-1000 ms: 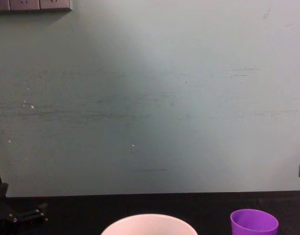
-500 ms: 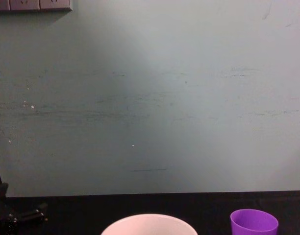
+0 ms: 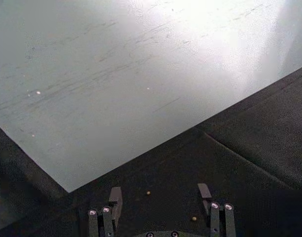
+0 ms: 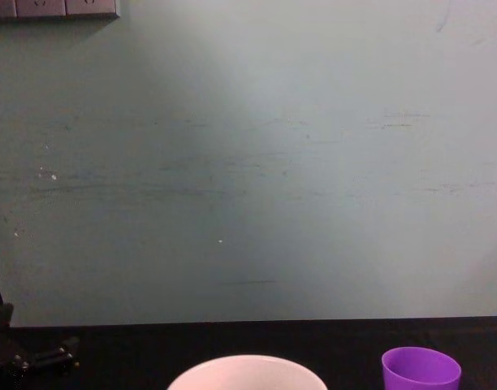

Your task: Pick up the cup and pour the mung beans from the cup into the bowl.

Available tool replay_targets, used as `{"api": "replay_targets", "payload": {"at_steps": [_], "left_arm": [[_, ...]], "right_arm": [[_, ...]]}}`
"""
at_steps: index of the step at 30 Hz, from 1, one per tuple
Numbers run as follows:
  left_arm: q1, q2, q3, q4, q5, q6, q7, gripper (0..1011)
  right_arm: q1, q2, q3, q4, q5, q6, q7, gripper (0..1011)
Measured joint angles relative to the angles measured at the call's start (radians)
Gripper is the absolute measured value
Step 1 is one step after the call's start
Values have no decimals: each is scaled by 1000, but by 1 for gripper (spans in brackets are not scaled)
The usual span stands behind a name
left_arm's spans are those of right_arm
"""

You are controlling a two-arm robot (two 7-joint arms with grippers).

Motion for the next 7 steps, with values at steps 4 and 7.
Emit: {"api": "replay_targets", "payload": {"at_steps": [4, 7], "left_arm": [[0, 0, 0, 0, 0, 0, 0, 1000], [0, 0, 0, 0, 0, 0, 0, 1000]], "right_arm": [[0, 0, 0, 0, 0, 0, 0, 1000], [0, 1, -1, 0, 0, 0, 0, 1000]]}}
